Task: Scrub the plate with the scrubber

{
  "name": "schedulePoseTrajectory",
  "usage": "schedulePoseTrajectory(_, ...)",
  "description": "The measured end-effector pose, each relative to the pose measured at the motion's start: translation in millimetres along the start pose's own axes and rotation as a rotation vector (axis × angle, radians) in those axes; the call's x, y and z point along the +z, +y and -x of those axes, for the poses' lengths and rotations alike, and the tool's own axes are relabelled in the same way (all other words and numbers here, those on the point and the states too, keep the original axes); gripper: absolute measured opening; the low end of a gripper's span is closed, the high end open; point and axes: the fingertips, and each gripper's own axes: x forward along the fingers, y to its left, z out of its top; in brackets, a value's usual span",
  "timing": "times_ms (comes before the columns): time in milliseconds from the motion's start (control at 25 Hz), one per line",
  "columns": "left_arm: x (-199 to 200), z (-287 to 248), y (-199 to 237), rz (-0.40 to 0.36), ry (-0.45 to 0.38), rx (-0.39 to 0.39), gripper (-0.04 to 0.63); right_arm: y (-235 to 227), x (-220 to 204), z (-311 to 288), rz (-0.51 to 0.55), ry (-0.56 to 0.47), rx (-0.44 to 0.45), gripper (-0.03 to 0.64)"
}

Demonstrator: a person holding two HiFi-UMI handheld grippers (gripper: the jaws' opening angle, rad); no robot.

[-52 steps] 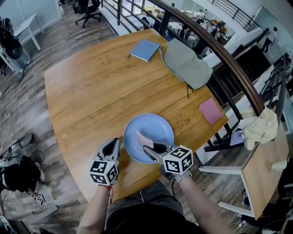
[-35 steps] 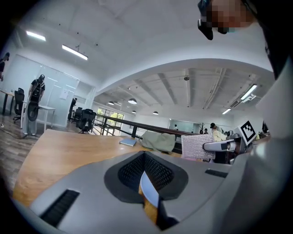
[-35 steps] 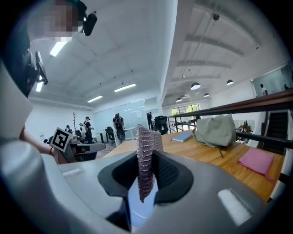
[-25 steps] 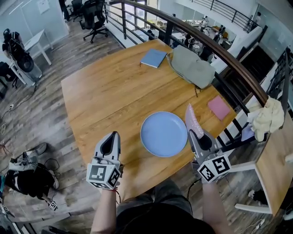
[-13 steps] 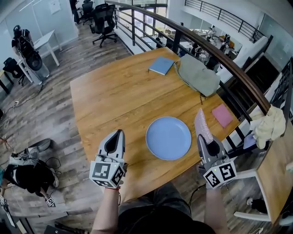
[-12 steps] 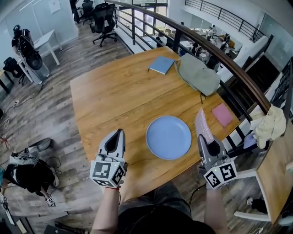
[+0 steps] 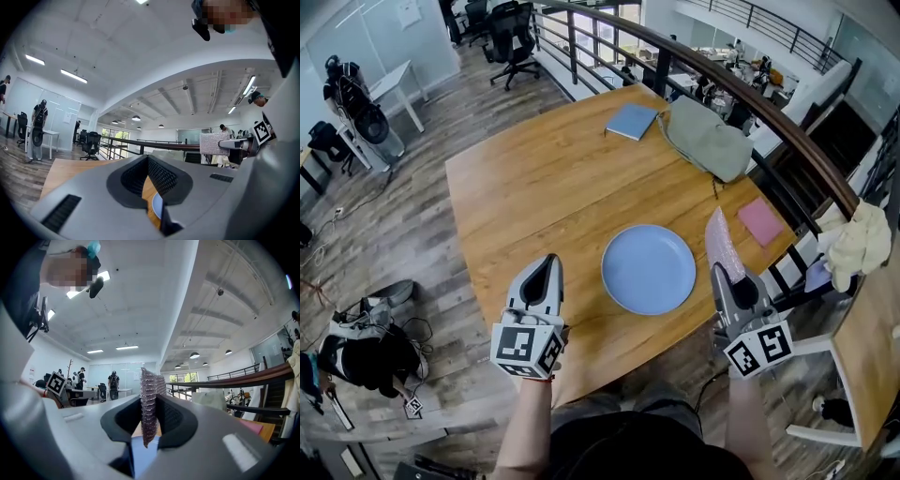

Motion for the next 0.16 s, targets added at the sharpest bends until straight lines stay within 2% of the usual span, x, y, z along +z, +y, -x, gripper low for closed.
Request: schedulePoseTrajectory(160,-3.9,9.8,-1.3,0.023,0.013,0.016,-0.003,11.9,2.5,3.1,0.017,0.019,0.034,0.084)
